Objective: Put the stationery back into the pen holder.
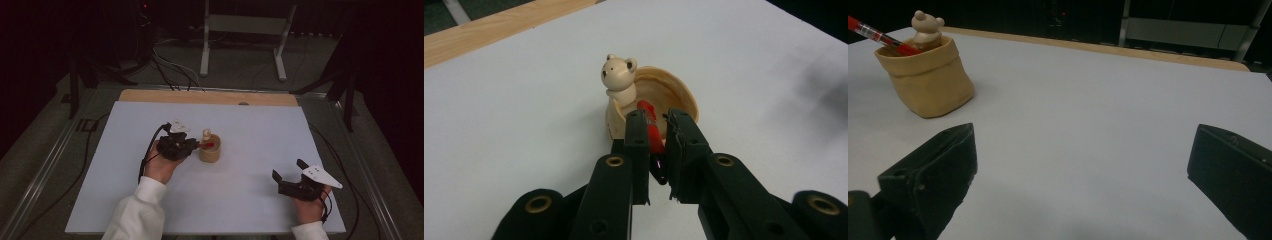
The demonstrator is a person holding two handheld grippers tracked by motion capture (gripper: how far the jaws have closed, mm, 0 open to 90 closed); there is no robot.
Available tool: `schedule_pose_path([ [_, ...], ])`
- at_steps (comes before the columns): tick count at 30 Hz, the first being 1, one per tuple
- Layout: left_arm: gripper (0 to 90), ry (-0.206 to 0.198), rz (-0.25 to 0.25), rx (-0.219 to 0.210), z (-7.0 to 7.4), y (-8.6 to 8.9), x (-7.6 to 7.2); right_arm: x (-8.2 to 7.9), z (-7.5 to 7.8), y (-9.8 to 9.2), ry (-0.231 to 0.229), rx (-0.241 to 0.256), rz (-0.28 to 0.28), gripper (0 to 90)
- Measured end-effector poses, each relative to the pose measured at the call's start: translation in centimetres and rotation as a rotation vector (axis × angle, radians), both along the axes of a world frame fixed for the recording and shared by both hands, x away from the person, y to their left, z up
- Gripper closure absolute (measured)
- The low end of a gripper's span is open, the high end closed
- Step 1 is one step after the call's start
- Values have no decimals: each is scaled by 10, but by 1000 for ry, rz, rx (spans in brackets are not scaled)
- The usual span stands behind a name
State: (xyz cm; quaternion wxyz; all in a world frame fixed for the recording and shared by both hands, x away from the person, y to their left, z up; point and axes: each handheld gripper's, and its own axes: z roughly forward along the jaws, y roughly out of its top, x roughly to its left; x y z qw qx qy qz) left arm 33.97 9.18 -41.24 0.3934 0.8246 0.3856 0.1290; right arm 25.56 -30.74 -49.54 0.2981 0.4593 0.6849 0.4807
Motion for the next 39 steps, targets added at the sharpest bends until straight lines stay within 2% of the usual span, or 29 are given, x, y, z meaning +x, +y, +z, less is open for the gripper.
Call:
schedule_pose_path([
  [14,810,11,-4,16,-1,-5,6,0,0,0,3,0,-2,0],
  [25,810,37,0,34,-6,-12,13,0,0,0,2,1,-1,0],
  [36,810,43,8,12,-12,-15,19,0,0,0,1,3,-2,0],
  [39,809,55,14,4,-13,-13,22,0,0,0,1,1,-1,0],
])
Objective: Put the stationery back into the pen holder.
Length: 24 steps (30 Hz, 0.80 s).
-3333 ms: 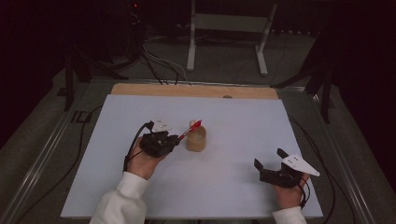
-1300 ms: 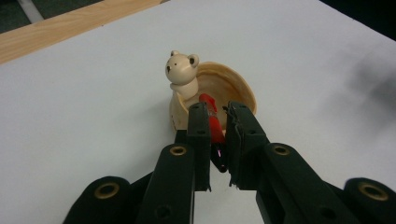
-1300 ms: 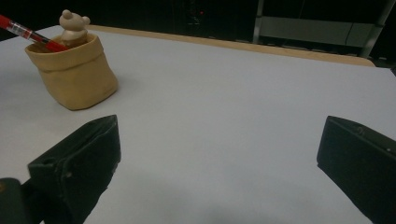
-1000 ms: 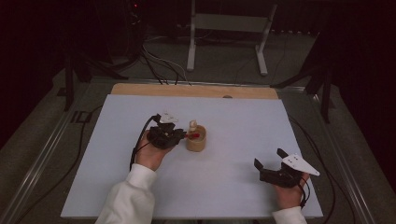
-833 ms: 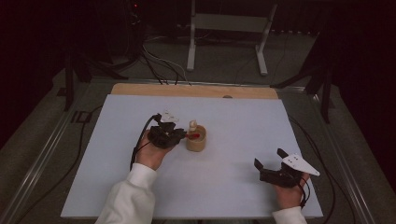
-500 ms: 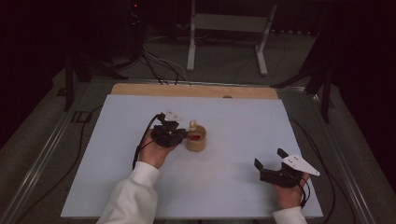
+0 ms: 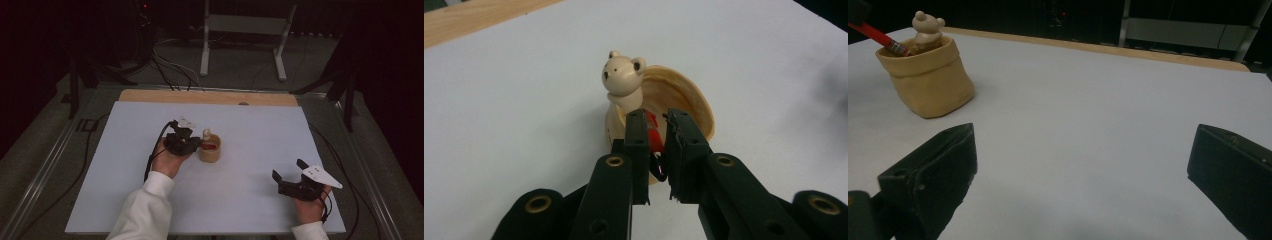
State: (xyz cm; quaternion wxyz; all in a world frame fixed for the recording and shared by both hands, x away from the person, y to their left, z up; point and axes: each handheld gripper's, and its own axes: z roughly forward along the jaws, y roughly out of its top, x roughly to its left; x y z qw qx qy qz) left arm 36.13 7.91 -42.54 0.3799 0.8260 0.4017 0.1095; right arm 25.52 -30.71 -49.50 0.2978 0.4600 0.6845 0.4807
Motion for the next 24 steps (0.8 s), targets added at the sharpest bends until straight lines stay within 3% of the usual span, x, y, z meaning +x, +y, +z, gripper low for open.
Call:
schedule_pose_path([
  [4,783,-1,-5,-4,0,1,0,0,0,0,1,1,0,0],
  [8,584,-24,-15,-33,-1,2,0,0,0,0,0,0,1,0],
  [13,335,-80,22,-17,0,0,-2,0,0,0,1,3,-1,0],
  [17,191,-117,52,-30,3,2,-4,0,0,0,1,2,0,0],
  [24,89,-179,88,-59,9,12,-7,0,0,0,2,-1,4,0],
])
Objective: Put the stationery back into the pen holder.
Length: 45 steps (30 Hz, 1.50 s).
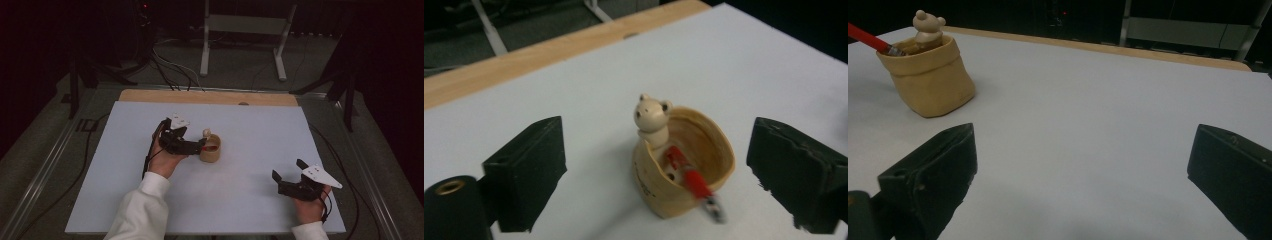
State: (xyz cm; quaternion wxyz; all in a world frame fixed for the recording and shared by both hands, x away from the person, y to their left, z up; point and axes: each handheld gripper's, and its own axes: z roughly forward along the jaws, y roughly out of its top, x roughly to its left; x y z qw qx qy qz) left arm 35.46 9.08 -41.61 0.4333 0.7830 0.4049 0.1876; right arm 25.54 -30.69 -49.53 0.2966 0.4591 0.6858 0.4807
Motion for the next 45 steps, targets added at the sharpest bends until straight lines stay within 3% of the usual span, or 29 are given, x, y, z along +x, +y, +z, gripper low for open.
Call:
schedule_pose_path([
  [4,26,-26,22,-5,5,9,-1,0,0,-1,0,1,-1,0],
  [23,9,-146,143,-36,12,68,-15,0,0,0,2,-2,2,0],
  [33,9,-194,178,-59,4,95,-30,0,0,0,2,-3,3,0],
  [38,9,-234,200,-59,0,108,-40,0,0,1,2,-2,3,0],
  [45,9,-260,226,-44,-11,121,-55,0,0,2,0,-5,9,0],
])
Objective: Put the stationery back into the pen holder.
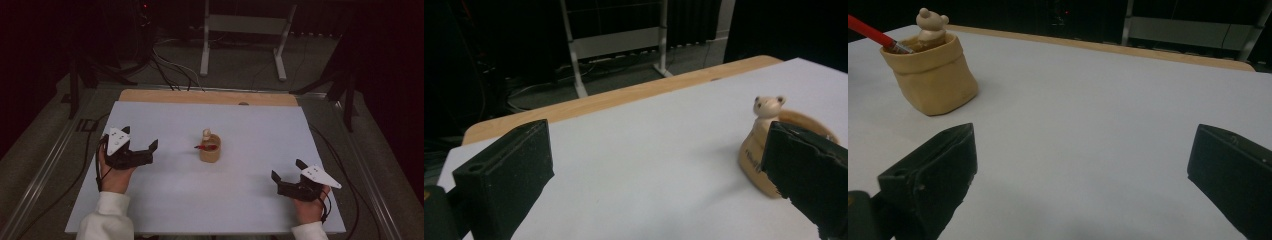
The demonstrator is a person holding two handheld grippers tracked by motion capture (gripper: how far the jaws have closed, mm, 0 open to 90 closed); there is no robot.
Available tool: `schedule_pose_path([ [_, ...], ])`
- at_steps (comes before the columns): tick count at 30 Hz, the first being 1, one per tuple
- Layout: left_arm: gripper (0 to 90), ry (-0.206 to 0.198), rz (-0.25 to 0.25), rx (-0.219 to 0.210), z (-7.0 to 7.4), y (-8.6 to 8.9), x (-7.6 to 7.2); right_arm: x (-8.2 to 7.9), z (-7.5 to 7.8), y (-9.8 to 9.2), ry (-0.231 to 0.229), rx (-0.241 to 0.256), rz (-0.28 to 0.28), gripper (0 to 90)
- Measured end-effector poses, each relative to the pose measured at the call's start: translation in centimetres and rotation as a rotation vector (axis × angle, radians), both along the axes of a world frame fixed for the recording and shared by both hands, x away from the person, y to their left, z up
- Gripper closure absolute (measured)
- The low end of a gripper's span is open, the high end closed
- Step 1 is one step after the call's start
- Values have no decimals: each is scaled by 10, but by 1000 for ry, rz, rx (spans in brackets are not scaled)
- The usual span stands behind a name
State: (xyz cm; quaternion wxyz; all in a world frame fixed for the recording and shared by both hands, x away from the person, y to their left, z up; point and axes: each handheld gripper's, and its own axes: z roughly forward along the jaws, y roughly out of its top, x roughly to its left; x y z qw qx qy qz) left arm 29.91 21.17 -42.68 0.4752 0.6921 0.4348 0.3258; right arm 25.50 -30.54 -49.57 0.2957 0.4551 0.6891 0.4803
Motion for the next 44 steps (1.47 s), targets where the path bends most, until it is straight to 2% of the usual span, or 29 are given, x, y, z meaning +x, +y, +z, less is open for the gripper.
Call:
schedule_pose_path([
  [4,9,-2,17,-5,-8,8,-5,0,0,0,1,0,1,0],
  [9,9,6,43,11,-18,16,-12,0,0,0,3,1,4,0],
  [13,8,27,42,11,-25,19,-17,0,-1,1,5,-1,6,0],
  [17,1,30,50,16,-33,20,-23,1,-1,1,10,-3,12,0],
  [26,1,26,83,-21,-51,27,-38,1,-2,2,18,-5,19,0],
  [32,2,31,99,-27,-58,33,-46,3,-3,2,31,-11,38,0],
  [39,1,44,93,-14,-64,30,-48,5,-6,2,63,-33,46,0],
  [41,2,51,92,3,-66,29,-47,6,-7,2,78,-44,42,0],
  [44,2,60,95,4,-67,30,-45,8,-10,2,111,-54,33,0],
])
